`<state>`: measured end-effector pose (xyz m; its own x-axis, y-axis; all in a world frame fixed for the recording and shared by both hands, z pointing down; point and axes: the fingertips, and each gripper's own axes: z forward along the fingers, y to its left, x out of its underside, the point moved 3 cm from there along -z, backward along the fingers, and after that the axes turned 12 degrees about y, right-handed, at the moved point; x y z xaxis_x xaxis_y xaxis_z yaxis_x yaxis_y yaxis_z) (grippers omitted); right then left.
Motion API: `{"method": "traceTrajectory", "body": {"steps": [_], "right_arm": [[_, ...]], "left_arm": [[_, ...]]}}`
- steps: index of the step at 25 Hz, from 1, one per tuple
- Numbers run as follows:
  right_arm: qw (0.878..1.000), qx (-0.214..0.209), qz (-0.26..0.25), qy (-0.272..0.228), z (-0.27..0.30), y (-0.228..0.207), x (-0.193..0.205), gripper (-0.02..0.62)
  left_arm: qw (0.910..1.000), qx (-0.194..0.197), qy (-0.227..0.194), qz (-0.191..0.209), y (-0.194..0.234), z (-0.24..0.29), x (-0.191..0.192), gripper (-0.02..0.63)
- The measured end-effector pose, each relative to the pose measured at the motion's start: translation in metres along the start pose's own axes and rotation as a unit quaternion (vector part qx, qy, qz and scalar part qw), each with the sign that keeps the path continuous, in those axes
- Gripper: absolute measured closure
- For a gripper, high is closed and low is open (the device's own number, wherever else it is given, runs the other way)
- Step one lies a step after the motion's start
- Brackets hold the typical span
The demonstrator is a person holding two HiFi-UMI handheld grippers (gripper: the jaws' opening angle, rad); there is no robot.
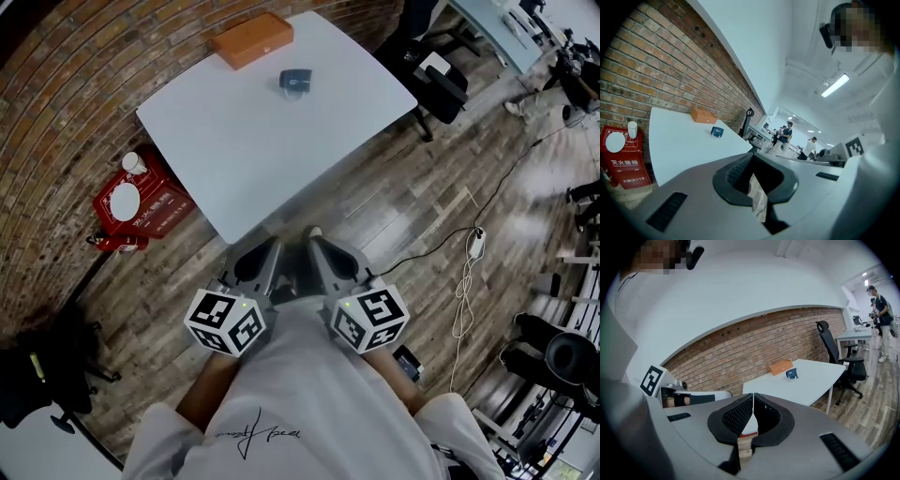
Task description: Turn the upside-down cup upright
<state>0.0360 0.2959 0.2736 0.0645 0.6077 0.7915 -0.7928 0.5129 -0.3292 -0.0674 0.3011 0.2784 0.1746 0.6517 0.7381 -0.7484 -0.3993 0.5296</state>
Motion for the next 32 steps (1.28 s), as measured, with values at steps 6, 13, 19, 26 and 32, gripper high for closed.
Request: {"method": "traceTrajectory", "body": {"steps": [6,13,19,26,32], "right_arm": [[1.000,-0.006,-0.006,-0.003,0.008,-0.010,-0.011,0.574],[1.000,-0.008,-0.006,-0.003,0.020,-0.033,-0.028,0.574],[1.000,-0.011,-0.004,0.006,0.032,-0.055,-0.043,0.574],[1.000,-0.019,-0.006,0.023,0.050,-0.079,-0.057,0.574],[0.999,-0.029,-0.006,0.033,0.064,-0.102,-0.071,0.574]], "left_arm": [[1.0000,-0.002,0.003,0.000,0.004,0.013,-0.008,0.597],[0.9999,-0.007,0.010,-0.003,0.010,0.037,-0.022,0.597],[0.9997,-0.013,0.018,-0.005,0.015,0.060,-0.038,0.597],[0.9994,-0.022,0.024,-0.014,0.025,0.089,-0.054,0.597],[0.9990,-0.030,0.026,-0.017,0.029,0.114,-0.070,0.597]]}}
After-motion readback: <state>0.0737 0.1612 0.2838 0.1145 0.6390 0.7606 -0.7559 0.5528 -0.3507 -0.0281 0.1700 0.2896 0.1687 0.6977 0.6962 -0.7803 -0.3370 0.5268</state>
